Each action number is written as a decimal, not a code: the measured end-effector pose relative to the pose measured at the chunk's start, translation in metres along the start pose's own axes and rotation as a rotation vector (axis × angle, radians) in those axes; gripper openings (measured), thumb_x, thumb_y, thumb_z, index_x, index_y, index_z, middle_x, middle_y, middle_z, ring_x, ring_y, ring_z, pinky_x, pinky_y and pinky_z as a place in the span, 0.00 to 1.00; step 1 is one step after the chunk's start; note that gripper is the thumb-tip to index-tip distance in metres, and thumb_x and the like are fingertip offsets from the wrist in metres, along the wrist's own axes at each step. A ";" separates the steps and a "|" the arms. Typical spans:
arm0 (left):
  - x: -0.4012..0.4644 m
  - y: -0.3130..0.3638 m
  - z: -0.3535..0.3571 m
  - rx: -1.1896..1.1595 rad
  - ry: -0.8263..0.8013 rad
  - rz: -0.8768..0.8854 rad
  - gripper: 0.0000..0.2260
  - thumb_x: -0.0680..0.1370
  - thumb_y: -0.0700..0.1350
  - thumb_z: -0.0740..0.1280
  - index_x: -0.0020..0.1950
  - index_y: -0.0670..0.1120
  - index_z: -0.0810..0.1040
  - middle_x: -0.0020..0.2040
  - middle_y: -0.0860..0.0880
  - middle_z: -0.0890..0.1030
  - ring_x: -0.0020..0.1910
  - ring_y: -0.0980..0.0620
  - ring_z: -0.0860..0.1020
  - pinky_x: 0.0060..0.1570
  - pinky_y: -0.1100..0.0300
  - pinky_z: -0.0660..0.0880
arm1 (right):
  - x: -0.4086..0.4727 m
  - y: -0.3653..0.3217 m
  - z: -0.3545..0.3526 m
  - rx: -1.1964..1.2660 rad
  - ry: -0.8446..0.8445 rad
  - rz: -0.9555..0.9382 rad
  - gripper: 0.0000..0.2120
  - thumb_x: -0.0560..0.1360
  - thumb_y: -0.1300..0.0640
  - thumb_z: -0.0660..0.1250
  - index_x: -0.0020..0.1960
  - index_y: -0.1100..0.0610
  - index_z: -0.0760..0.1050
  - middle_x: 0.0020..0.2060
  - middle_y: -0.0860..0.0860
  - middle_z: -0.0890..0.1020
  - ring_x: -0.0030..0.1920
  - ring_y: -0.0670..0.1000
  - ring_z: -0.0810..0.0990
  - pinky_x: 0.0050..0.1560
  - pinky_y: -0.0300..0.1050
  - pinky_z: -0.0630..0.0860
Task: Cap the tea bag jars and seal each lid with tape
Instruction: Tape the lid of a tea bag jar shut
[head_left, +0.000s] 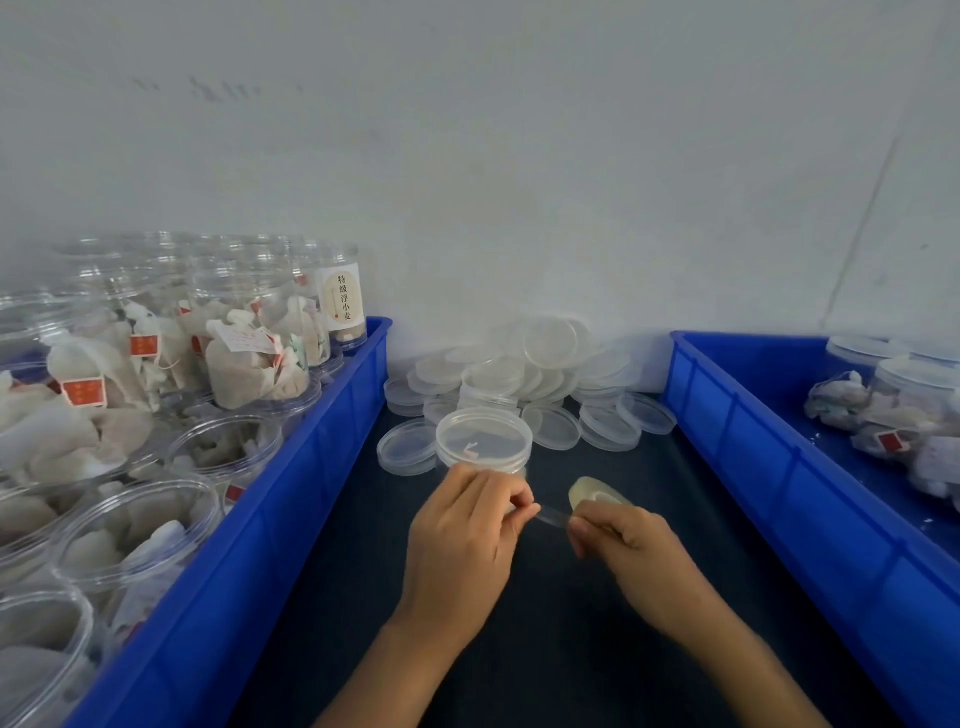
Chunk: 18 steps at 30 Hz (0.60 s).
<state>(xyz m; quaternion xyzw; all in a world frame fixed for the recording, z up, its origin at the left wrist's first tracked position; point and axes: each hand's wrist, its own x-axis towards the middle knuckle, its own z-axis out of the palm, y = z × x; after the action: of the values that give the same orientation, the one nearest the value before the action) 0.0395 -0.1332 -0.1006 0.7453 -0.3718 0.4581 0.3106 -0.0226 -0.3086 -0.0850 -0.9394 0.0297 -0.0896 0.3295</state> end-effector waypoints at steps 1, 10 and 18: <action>0.000 -0.004 -0.001 0.005 0.029 0.012 0.07 0.76 0.47 0.66 0.43 0.45 0.80 0.40 0.52 0.80 0.43 0.58 0.74 0.43 0.65 0.73 | 0.000 -0.001 0.002 0.013 0.041 -0.008 0.15 0.80 0.51 0.59 0.35 0.49 0.72 0.37 0.52 0.77 0.34 0.46 0.74 0.40 0.46 0.75; 0.008 -0.014 -0.003 -0.209 -0.022 -0.518 0.36 0.70 0.61 0.71 0.73 0.62 0.58 0.76 0.49 0.60 0.74 0.52 0.61 0.69 0.56 0.59 | -0.005 -0.015 0.008 -0.104 0.355 -0.138 0.12 0.77 0.46 0.58 0.35 0.46 0.71 0.33 0.46 0.75 0.34 0.46 0.74 0.35 0.47 0.76; -0.006 -0.022 0.012 -0.643 -0.198 -0.723 0.43 0.64 0.60 0.77 0.69 0.76 0.53 0.66 0.68 0.69 0.64 0.71 0.69 0.54 0.77 0.68 | -0.005 -0.020 0.011 -0.065 0.405 -0.056 0.12 0.78 0.44 0.54 0.54 0.29 0.72 0.39 0.35 0.75 0.40 0.37 0.75 0.36 0.33 0.67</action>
<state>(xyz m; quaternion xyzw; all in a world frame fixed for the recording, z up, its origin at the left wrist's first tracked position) 0.0611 -0.1297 -0.1130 0.7330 -0.2396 0.1101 0.6271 -0.0256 -0.2854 -0.0815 -0.9129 0.0720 -0.2848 0.2835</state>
